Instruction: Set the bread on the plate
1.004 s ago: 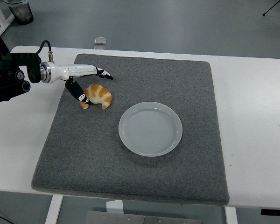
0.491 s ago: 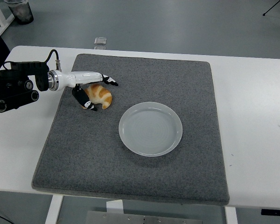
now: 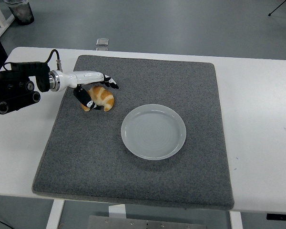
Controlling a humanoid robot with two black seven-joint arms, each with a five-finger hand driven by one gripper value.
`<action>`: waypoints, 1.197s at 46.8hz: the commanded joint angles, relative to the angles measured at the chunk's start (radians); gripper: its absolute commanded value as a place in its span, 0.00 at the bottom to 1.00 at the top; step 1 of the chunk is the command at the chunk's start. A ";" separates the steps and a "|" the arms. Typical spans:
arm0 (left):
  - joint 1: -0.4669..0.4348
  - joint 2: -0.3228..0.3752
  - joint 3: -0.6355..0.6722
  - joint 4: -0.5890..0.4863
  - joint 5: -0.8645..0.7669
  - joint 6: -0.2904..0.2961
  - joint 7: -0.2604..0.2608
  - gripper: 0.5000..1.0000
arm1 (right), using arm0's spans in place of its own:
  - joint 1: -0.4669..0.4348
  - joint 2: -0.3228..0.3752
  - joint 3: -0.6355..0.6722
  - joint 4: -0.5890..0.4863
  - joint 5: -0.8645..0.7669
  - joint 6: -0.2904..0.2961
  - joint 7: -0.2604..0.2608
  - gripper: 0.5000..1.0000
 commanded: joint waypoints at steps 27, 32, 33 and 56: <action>0.010 -0.021 0.020 0.004 0.002 0.027 0.001 0.53 | 0.000 0.000 0.000 0.000 0.000 0.000 0.001 0.90; 0.008 -0.021 0.021 0.004 0.003 0.029 0.001 0.30 | 0.000 0.000 0.000 0.000 0.000 0.000 -0.001 0.90; 0.008 -0.021 0.020 0.005 0.003 0.032 0.000 0.25 | 0.000 0.000 0.000 0.000 0.000 0.000 0.001 0.90; -0.013 -0.021 0.008 0.013 -0.008 0.078 0.000 0.00 | 0.000 0.000 0.000 0.000 0.000 0.000 0.001 0.90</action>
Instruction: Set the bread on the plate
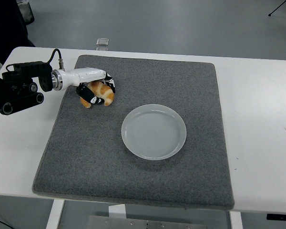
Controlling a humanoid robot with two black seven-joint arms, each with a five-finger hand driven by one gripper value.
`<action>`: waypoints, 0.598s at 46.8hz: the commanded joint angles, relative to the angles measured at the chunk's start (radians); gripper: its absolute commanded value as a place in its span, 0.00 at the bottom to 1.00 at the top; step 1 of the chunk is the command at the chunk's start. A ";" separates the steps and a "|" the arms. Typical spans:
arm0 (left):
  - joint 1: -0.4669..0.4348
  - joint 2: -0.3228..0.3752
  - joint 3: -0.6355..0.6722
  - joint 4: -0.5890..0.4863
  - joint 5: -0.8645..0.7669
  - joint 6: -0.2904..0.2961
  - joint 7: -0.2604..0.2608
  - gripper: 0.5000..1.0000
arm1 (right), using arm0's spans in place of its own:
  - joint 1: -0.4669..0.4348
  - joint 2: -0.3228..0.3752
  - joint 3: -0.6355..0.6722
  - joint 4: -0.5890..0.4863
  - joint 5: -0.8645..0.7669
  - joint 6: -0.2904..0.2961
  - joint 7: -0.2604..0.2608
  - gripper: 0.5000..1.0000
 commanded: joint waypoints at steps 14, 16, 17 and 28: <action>-0.085 0.051 -0.073 -0.058 -0.032 -0.029 0.002 0.00 | 0.000 0.000 0.000 -0.001 0.000 0.000 0.001 0.90; -0.099 0.057 -0.086 -0.058 -0.032 -0.048 0.002 0.00 | 0.000 0.000 0.000 0.000 0.000 0.000 0.001 0.90; -0.107 0.062 -0.091 -0.058 -0.034 -0.058 0.002 0.00 | 0.000 0.000 0.000 0.000 0.000 0.000 0.001 0.90; -0.196 0.117 -0.178 -0.061 -0.034 -0.179 0.000 0.00 | 0.000 0.000 -0.002 0.000 0.000 0.000 -0.001 0.90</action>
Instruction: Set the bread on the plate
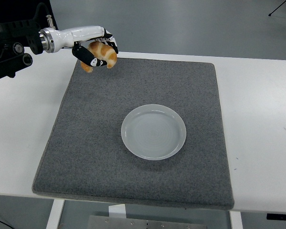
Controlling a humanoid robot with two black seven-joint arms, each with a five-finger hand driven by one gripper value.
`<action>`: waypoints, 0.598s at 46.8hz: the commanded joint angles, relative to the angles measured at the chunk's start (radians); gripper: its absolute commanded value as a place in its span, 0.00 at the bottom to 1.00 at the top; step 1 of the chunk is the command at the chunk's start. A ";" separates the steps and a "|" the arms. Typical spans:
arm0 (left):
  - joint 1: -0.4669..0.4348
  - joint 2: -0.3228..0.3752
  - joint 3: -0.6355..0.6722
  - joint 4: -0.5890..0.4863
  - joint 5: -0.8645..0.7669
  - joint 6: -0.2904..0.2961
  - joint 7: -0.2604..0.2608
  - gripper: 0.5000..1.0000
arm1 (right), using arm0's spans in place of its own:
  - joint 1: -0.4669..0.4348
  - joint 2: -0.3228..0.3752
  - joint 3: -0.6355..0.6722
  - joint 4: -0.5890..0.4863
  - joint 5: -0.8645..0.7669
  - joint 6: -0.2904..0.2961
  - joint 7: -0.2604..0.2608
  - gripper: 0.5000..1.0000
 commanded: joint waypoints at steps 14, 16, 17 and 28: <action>-0.137 0.040 -0.020 -0.132 0.000 -0.080 -0.061 0.00 | 0.000 0.000 0.000 0.000 0.000 0.000 0.000 0.90; -0.145 0.043 -0.020 -0.163 0.002 -0.090 -0.066 0.00 | 0.000 0.000 0.000 0.000 0.000 0.000 -0.001 0.90; -0.149 0.041 -0.020 -0.174 0.003 -0.090 -0.066 0.00 | 0.000 0.000 0.000 -0.001 0.000 0.000 -0.001 0.91; -0.146 0.020 -0.058 -0.235 0.022 -0.093 -0.071 0.00 | 0.000 0.000 0.000 0.000 0.000 0.000 0.000 0.90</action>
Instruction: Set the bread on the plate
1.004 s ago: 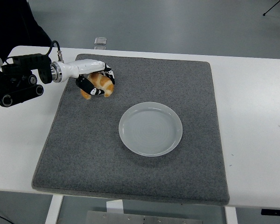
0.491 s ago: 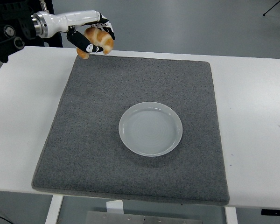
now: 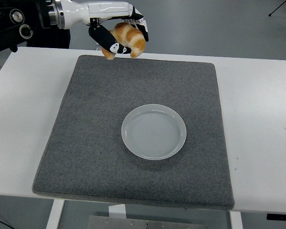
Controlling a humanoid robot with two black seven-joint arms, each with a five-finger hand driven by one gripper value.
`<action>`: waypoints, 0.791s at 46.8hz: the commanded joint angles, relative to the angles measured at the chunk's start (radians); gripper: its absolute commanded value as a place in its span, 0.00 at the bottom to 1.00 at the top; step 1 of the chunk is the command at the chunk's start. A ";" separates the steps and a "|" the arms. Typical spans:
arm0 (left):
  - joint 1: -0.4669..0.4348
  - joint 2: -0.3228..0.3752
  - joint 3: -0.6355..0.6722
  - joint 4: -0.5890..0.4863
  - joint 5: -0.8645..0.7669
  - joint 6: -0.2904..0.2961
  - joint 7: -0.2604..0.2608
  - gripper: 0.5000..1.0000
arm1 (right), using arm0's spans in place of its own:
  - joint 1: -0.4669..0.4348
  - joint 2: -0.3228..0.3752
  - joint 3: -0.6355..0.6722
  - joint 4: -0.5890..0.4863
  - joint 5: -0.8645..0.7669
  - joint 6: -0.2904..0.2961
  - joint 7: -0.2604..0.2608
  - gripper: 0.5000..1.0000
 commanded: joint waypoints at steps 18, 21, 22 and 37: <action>0.086 -0.180 -0.014 -0.008 0.066 0.011 0.000 0.00 | 0.000 0.000 0.000 0.000 0.000 0.000 0.001 0.90; 0.106 -0.193 -0.014 -0.005 0.096 0.012 0.000 0.00 | 0.000 0.000 0.000 0.000 0.000 0.000 0.000 0.90; 0.113 -0.197 -0.014 -0.005 0.107 0.014 0.000 0.00 | 0.000 0.000 0.000 0.000 0.000 0.000 0.001 0.90; 0.214 -0.288 -0.011 0.058 0.204 0.017 0.006 0.00 | 0.000 0.000 0.000 -0.001 0.000 0.000 0.001 0.90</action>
